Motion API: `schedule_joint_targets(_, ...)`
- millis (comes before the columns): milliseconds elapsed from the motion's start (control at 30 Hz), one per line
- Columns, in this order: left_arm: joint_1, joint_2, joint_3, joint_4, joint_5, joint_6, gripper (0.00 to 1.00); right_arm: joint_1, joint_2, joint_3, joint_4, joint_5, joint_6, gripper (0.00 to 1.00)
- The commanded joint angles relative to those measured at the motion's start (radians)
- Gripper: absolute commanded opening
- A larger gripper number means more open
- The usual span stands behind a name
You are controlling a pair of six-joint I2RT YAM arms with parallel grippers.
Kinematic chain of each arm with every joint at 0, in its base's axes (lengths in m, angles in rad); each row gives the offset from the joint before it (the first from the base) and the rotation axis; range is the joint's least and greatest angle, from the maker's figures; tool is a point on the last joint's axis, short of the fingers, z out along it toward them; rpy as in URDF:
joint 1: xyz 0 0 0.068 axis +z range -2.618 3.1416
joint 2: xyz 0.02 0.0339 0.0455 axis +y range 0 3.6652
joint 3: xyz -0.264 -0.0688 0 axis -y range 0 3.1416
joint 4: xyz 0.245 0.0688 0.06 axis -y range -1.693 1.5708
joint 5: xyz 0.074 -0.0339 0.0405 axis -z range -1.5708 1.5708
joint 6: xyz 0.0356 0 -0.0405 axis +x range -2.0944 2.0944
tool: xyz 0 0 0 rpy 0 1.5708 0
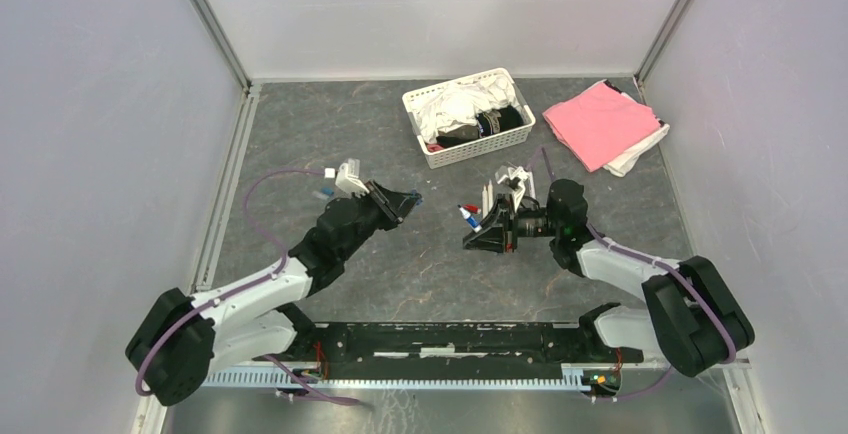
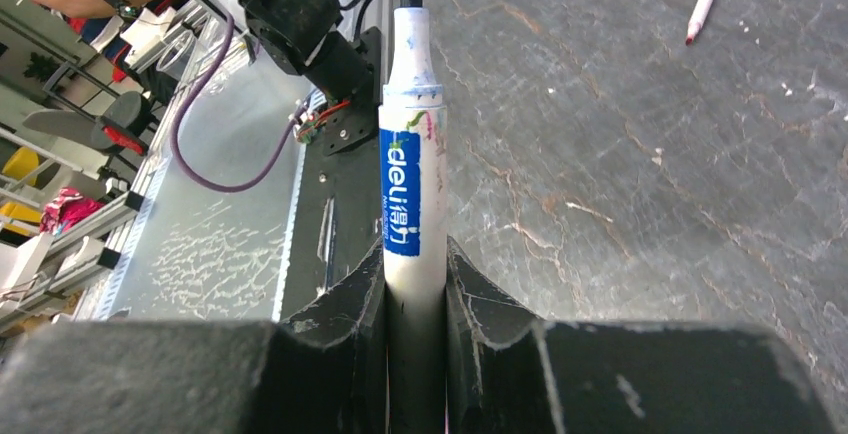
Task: Insert the pens into the pen caps
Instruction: Insert the pen cap onto the pen.
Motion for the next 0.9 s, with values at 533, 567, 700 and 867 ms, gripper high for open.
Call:
schedule_joint_targets(533, -0.101, 0.144, 0.019, 0.722, 0.124, 0.068, 0.02, 0.066, -0.048, 0.026, 0.131, 0.093, 0.138, 0.00)
schedule_joint_targets(567, -0.107, 0.155, 0.026, 0.724, 0.126, 0.072, 0.02, 0.065, -0.047, 0.030, 0.123, 0.093, 0.131, 0.00)
schedule_joint_targets(700, -0.123, 0.182, 0.044, 0.726, 0.126, 0.077, 0.02, 0.068, -0.044, 0.039, 0.092, 0.095, 0.112, 0.00)
schedule_joint_targets(867, -0.137, 0.197, 0.048, 0.726, 0.123, 0.083, 0.02, 0.068, -0.050, 0.045, 0.082, 0.095, 0.105, 0.00)
